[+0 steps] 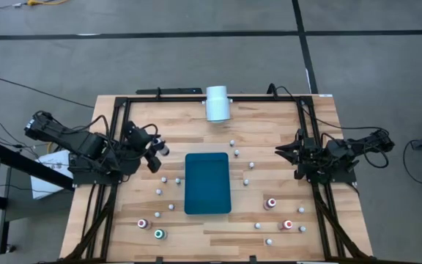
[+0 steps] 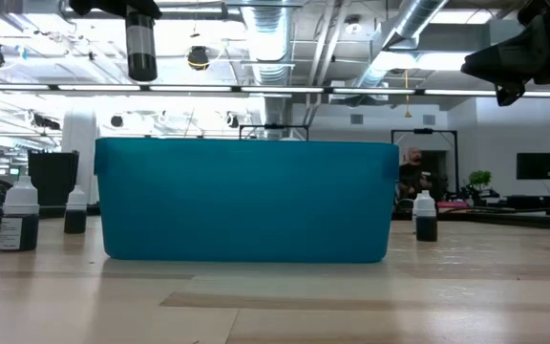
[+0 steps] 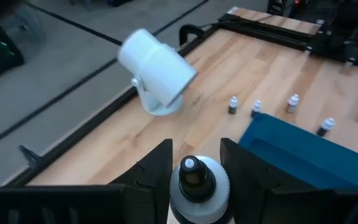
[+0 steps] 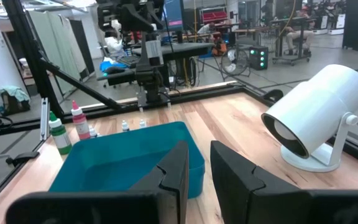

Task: Pick & Place food coloring
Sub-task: Put the big black food coloring bottle into the blue bin

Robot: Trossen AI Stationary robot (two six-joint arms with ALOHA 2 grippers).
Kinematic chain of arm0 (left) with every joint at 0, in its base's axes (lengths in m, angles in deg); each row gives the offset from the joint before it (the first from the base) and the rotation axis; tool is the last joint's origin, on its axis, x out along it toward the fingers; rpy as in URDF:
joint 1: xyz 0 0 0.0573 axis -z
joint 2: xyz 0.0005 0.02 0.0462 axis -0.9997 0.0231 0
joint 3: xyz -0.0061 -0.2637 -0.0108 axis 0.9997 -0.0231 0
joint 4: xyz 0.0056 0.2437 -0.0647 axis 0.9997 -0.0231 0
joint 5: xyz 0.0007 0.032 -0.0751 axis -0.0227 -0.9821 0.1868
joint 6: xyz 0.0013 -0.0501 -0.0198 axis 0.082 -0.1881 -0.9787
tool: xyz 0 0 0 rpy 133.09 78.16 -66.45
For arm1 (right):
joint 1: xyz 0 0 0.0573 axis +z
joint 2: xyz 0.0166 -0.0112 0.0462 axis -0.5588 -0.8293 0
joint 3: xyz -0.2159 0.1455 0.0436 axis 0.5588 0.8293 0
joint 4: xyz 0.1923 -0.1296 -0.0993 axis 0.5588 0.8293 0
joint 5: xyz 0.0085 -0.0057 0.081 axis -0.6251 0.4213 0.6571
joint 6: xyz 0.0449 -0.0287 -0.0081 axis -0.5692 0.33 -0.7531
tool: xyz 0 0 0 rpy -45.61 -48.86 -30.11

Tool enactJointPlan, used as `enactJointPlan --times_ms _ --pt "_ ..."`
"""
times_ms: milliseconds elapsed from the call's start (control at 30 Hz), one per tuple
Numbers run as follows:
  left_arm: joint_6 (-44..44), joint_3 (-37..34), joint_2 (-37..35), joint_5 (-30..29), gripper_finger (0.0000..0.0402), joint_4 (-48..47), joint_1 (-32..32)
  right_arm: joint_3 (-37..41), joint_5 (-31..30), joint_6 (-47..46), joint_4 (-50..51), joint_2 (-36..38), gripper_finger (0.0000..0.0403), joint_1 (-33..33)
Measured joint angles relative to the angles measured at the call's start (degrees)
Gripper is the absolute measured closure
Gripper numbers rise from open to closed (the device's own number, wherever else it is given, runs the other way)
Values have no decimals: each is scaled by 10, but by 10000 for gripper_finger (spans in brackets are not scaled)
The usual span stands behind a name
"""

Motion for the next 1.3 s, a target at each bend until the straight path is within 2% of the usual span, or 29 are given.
enactJointPlan --times_ms 400,633,800,1067,1300 --pt "27 -15 0 107 295 114 0 0 0 0 0 0 344 0" --pt "72 -16 0 112 295 208 0 0 0 0 0 0 344 0" --pt "122 -66 0 111 295 356 -10 0 0 0 0 0 344 0" --pt "160 -172 0 169 295 617 -53 0 0 0 0 0 344 0" --pt "137 -284 0 249 295 876 -92 0 1 0 0 0 344 0"
